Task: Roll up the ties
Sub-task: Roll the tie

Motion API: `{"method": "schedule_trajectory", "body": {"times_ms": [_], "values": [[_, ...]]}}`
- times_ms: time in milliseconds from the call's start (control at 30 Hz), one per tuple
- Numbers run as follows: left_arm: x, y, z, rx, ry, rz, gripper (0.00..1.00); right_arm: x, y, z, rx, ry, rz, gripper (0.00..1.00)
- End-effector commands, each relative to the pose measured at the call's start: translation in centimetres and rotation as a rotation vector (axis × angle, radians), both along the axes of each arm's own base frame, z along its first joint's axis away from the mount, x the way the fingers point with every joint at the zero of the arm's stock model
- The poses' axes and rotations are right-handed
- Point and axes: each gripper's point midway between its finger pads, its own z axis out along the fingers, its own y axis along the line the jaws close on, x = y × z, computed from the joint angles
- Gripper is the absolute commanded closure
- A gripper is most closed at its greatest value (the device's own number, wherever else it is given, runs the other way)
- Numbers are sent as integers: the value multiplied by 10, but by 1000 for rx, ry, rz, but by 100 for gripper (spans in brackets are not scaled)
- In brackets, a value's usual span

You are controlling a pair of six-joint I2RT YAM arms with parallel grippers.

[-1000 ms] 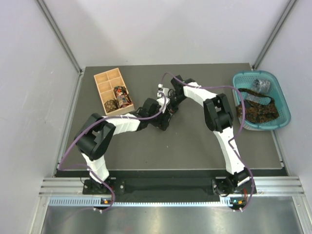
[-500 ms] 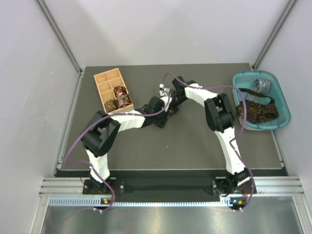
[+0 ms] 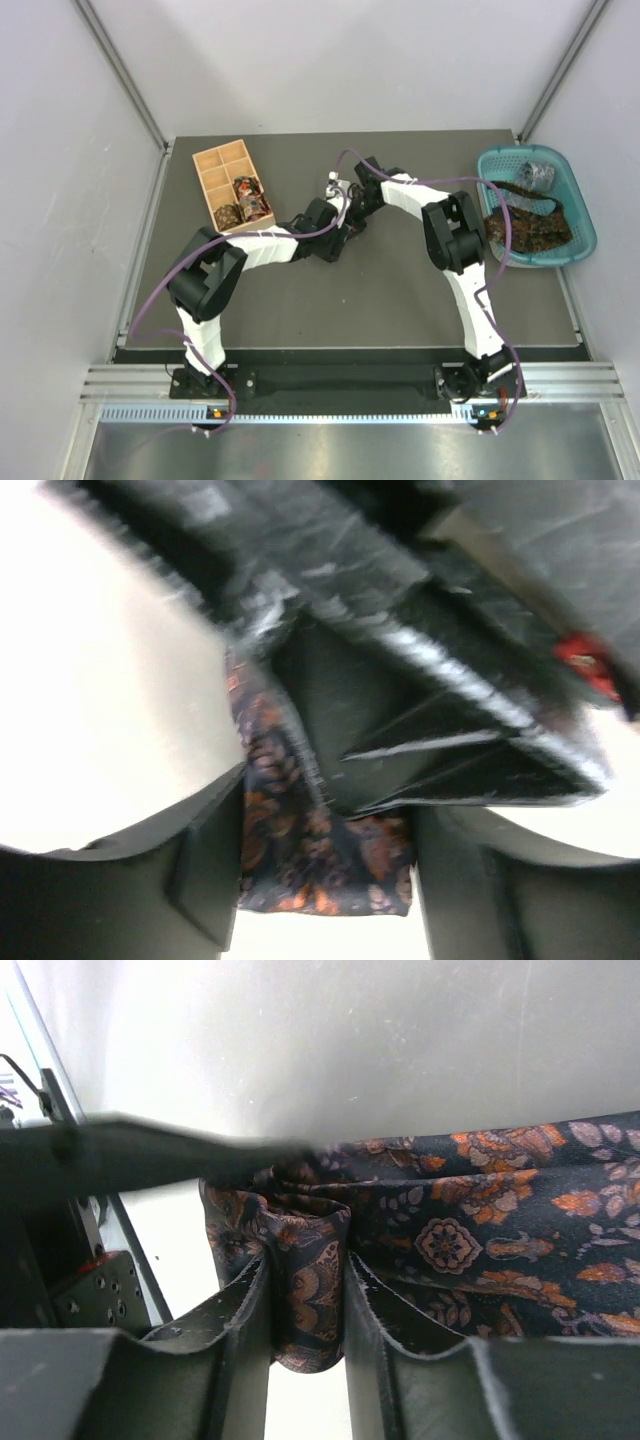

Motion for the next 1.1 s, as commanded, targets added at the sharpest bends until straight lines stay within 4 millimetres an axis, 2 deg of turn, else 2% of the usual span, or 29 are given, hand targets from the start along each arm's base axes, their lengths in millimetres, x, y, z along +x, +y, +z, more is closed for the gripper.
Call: {"method": "schedule_trajectory", "body": {"times_ms": [0,33,100,233,333,367,400,500,633,667,767,1000,1067], "values": [[-20,50,-34,163,120,126,27,6,-21,-43,-170,-78,-12,72],[-19,51,-34,158,121,133,19,4,-20,-47,-173,-68,-9,74],[-16,56,-32,142,127,159,15,4,-21,-50,-181,-61,-8,75],[-17,57,-30,99,150,167,13,5,-21,-50,-183,-63,-6,75],[-20,52,-31,88,165,136,24,4,-20,-51,-183,-64,-2,73],[-22,53,-37,98,181,133,36,3,-20,-52,-182,-65,-1,73],[-20,53,-37,102,183,137,43,5,-20,-50,-183,-71,-4,72],[-24,55,-41,117,203,137,55,7,-21,-48,-188,-84,-16,70],[-23,58,-40,123,192,149,55,8,-20,-47,-183,-94,-27,66],[-24,58,-41,126,197,146,55,8,-21,-46,-184,-95,-28,62],[-25,58,-47,138,213,137,57,12,-22,-42,-180,-113,-51,60],[-27,56,-46,133,222,114,60,33,-32,-4,-105,-196,-181,59],[-28,55,-49,141,234,111,60,38,-37,0,-87,-217,-208,53]]}}
